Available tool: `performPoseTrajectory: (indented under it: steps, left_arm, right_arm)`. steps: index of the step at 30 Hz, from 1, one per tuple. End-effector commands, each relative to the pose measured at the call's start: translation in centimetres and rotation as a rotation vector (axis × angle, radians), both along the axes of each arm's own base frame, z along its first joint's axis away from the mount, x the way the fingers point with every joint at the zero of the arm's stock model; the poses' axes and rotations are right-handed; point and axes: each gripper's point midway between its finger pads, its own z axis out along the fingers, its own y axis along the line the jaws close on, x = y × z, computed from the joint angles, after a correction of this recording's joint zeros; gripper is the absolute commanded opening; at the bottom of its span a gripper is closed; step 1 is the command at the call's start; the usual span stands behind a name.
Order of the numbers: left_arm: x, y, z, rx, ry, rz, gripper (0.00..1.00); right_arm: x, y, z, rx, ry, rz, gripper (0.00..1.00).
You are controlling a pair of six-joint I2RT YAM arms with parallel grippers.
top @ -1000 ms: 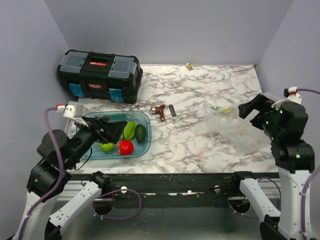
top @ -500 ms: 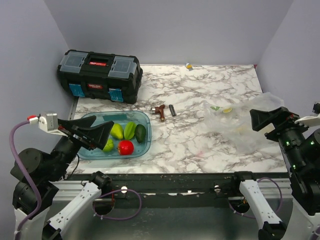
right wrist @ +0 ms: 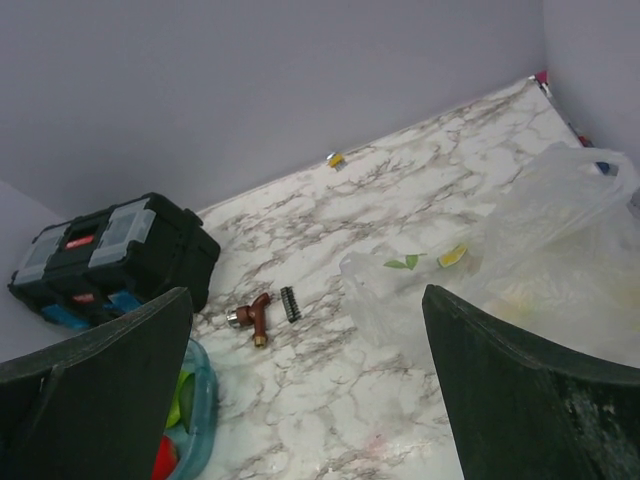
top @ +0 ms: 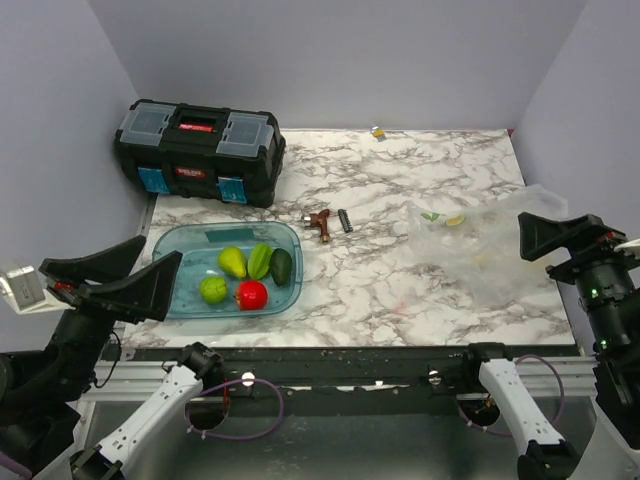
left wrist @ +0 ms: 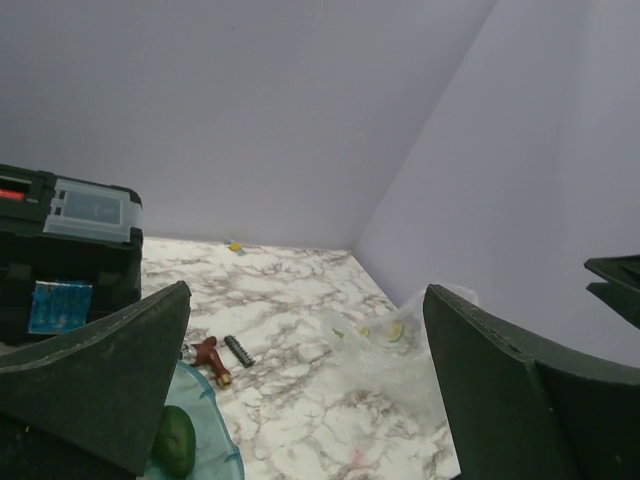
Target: Take the fake fruits out of the plastic bag
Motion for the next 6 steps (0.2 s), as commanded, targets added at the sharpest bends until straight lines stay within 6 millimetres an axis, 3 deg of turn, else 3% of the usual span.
performPoseTrajectory:
  steps: [1,3,6]
  left_arm:
    - [-0.1,2.4,0.4,0.012,-0.025,0.114,0.99]
    - [-0.2,2.8,0.7,0.004,-0.039,0.13,0.99]
    - [0.2,2.5,0.7,0.006,-0.032,0.128,0.99]
  right_arm:
    - [-1.7,-1.5,0.8,0.002,-0.055,-0.087,1.0]
    - [-2.2,-1.4,1.2,0.015,-0.108,-0.08,1.0]
    - [-1.3,-1.3,0.0,0.033,-0.046,-0.08,1.0]
